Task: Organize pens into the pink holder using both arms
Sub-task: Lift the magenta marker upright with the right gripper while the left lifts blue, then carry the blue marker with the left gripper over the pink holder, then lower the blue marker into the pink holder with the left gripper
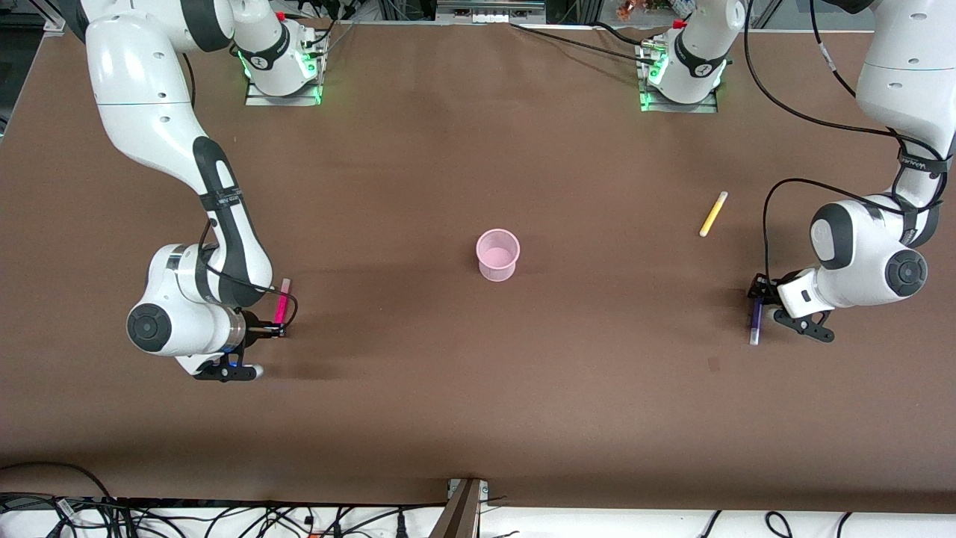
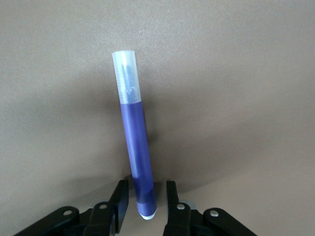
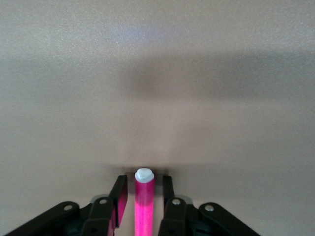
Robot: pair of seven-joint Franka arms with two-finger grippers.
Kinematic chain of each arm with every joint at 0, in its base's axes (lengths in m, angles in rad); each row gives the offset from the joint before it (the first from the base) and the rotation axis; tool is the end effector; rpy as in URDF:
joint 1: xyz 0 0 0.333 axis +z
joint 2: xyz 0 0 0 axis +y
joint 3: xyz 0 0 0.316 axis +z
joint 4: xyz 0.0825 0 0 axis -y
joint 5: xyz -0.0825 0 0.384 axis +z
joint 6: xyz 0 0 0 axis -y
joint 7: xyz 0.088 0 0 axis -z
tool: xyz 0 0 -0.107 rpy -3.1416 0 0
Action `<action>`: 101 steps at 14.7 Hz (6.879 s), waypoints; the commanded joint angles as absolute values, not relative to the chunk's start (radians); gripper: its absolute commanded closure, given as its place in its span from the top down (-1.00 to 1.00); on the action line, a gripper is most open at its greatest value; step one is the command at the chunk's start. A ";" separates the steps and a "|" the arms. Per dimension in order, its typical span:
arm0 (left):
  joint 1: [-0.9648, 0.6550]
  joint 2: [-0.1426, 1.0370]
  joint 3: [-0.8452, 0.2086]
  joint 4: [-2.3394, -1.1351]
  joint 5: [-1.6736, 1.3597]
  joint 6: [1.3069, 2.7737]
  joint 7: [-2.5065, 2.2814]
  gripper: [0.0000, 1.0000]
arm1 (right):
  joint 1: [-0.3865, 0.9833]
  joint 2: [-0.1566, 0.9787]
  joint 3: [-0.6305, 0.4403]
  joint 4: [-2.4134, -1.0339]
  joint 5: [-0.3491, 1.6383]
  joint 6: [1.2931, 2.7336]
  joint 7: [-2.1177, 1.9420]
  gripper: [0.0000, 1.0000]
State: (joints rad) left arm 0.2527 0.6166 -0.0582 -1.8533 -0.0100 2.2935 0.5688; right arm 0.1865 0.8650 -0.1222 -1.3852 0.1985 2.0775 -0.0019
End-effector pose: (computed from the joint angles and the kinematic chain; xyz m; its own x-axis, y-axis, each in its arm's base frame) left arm 0.6097 0.1212 0.1737 0.9258 -0.3564 -0.1258 -0.3411 -0.9313 0.1278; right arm 0.7104 0.0722 0.1807 0.9861 -0.0044 -0.1659 -0.0150 -0.9979 -0.0626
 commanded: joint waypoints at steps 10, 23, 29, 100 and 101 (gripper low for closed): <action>0.255 0.606 -0.064 -1.864 0.003 2.310 0.569 -1.00 | 0.192 0.790 -0.121 -1.384 0.163 2.051 -0.011 -1.00; 0.011 0.443 -0.080 -1.601 0.003 1.789 0.238 -1.00 | 0.176 0.430 -0.198 -1.284 0.120 1.477 -0.014 -1.00; -0.150 0.440 -0.081 -1.591 0.003 1.756 -0.027 -1.00 | 0.187 0.414 -0.196 -1.250 0.101 1.424 -0.017 -1.00; -0.917 0.879 0.002 -1.080 0.342 1.454 -0.407 -0.74 | 0.181 0.403 -0.202 -1.252 0.106 1.385 -0.017 -1.00; -0.917 0.879 0.002 -1.080 0.342 1.451 -0.407 -0.73 | 0.183 0.403 -0.202 -1.252 0.106 1.385 -0.017 -1.00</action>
